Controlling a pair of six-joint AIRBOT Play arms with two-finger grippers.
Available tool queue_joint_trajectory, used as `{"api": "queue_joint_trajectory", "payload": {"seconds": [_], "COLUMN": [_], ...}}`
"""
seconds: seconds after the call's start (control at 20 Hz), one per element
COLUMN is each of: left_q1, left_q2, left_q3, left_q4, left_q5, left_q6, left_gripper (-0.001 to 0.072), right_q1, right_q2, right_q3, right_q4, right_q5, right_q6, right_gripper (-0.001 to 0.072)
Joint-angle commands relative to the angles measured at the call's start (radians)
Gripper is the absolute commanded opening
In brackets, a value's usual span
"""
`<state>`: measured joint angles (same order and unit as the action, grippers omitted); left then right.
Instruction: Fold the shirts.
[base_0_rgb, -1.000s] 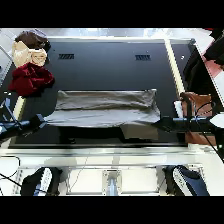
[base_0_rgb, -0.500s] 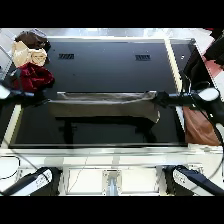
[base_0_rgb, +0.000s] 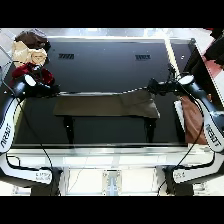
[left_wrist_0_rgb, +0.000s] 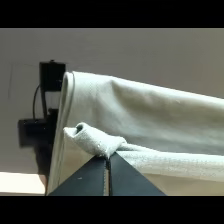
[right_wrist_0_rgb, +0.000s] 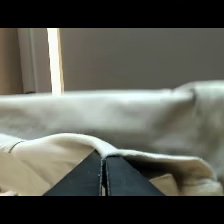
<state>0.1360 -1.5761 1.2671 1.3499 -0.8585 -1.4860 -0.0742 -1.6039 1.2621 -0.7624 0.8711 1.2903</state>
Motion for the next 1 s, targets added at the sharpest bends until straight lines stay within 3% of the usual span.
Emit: {"api": "queue_joint_trajectory", "payload": {"seconds": [0.0, 0.05, 0.1, 0.15, 0.2, 0.45, 0.55, 0.65, 0.8, 0.95], "left_q1": [-0.019, -0.029, -0.036, -0.038, -0.038, -0.02, -0.037, -0.075, -0.166, -0.28], "left_q2": [-0.039, -0.039, -0.039, -0.035, -0.024, 0.182, 0.275, 0.325, 0.32, 0.291], "left_q3": [0.011, 0.012, 0.015, 0.025, 0.04, 0.109, 0.126, 0.159, 0.233, 0.244], "left_q4": [0.027, 0.027, 0.027, 0.027, 0.027, 0.034, 0.034, 0.034, 0.084, 0.145], "left_q5": [0.04, 0.04, 0.039, 0.033, 0.021, 0.074, 0.122, 0.064, -0.057, -0.071], "left_q6": [-0.017, -0.017, -0.017, -0.017, -0.017, -0.009, 0.002, 0.034, 0.035, 0.018], "left_gripper": [0.0015, 0.0057, 0.0272, 0.0594, 0.0696, 0.0696, 0.0695, 0.0695, 0.0695, 0.0694], "right_q1": [0.002, 0.002, 0.002, -0.001, -0.009, -0.098, -0.13, -0.153, -0.203, -0.272], "right_q2": [-0.082, -0.086, -0.084, -0.082, -0.077, 0.023, 0.078, 0.097, 0.043, -0.095], "right_q3": [0.049, 0.049, 0.051, 0.064, 0.092, 0.334, 0.373, 0.371, 0.331, 0.325], "right_q4": [-0.006, -0.008, -0.008, -0.008, -0.011, -0.171, -0.298, -0.366, -0.342, -0.212], "right_q5": [-0.034, -0.034, -0.034, -0.019, 0.019, 0.302, 0.35, 0.39, 0.461, 0.607], "right_q6": [-0.002, -0.002, -0.001, -0.001, -0.001, -0.001, -0.001, 0.037, 0.028, -0.013], "right_gripper": [0.0017, 0.0024, 0.0123, 0.0288, 0.0357, 0.0357, 0.0357, 0.0384, 0.0385, 0.0389]}}
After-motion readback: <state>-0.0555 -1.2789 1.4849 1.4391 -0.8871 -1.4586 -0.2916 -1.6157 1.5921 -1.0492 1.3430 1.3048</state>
